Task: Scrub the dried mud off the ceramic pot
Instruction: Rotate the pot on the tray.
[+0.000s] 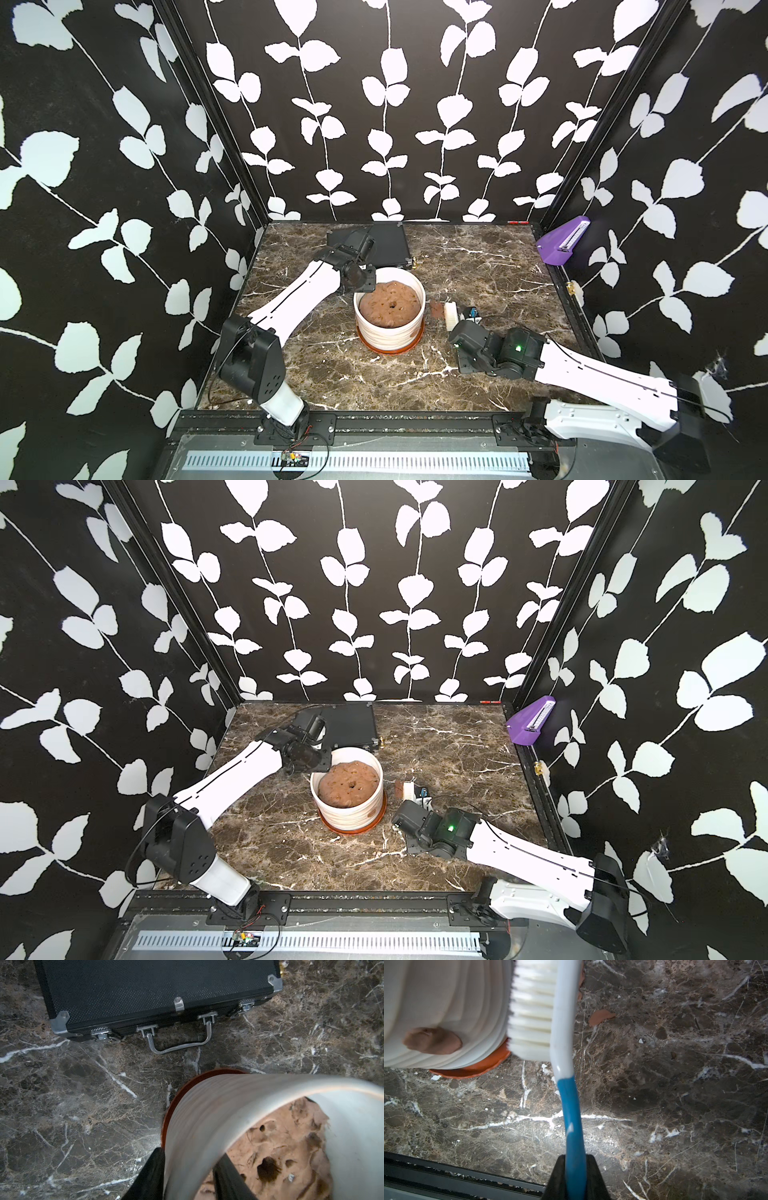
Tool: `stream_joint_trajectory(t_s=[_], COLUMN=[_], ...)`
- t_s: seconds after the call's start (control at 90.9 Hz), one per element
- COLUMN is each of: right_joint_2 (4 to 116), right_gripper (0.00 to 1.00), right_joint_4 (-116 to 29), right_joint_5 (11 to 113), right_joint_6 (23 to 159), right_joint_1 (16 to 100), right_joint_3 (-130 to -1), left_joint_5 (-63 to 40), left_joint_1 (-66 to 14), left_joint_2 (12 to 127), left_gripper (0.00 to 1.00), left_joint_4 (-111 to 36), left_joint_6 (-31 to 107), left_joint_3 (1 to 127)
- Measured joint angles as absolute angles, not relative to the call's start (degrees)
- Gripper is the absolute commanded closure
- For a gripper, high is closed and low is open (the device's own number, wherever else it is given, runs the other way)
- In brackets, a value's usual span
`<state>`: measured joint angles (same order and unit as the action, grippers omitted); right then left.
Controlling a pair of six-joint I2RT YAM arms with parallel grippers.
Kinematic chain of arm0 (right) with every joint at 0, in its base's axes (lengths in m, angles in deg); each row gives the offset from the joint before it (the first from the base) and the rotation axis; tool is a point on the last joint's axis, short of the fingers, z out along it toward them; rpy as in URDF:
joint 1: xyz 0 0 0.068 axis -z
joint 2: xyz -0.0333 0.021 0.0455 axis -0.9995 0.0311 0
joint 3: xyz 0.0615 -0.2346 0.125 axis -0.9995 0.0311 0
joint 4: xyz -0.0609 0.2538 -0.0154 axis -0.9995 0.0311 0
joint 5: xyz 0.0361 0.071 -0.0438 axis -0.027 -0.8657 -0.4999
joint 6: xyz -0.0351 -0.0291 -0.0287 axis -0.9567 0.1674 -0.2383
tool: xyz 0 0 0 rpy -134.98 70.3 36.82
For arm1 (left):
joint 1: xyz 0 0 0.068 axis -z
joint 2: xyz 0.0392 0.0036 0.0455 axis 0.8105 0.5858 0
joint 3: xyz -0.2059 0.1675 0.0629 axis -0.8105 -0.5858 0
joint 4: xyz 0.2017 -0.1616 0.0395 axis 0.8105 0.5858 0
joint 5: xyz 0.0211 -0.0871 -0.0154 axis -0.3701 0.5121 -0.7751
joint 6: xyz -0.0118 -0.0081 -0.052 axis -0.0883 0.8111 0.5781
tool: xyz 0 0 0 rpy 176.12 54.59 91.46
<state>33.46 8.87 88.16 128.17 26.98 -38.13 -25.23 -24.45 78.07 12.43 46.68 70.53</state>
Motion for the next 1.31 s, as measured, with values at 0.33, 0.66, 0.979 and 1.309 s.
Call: stream_joint_trajectory(t_s=[0.33, 0.66, 0.979, 1.309], right_joint_2=[32.89, 34.59, 35.25, 33.9], right_gripper=[1.0, 1.0, 1.0, 1.0], right_joint_4=[8.3, 6.9, 5.88, 5.98], right_joint_5=[87.66, 87.15, 87.05, 87.07], right_joint_6=[128.7, 129.18, 129.22, 129.63], right_joint_1=[26.92, 26.74, 26.74, 26.74], right_joint_3=[-37.52, -36.95, -36.95, -36.95], left_joint_5=[-23.9, -28.18, -28.88, -27.37], left_joint_1=[-23.55, -23.44, -23.44, -23.86], left_joint_2=[77.87, 69.5, 66.64, 63.14], left_gripper=[0.98, 1.0, 1.0, 0.69], left_joint_4=[13.55, 14.53, 22.14, 23.23], left_joint_6=[44.62, 46.92, 45.69, 47.03], left_joint_3=[70.21, 62.42, 61.62, 59.39])
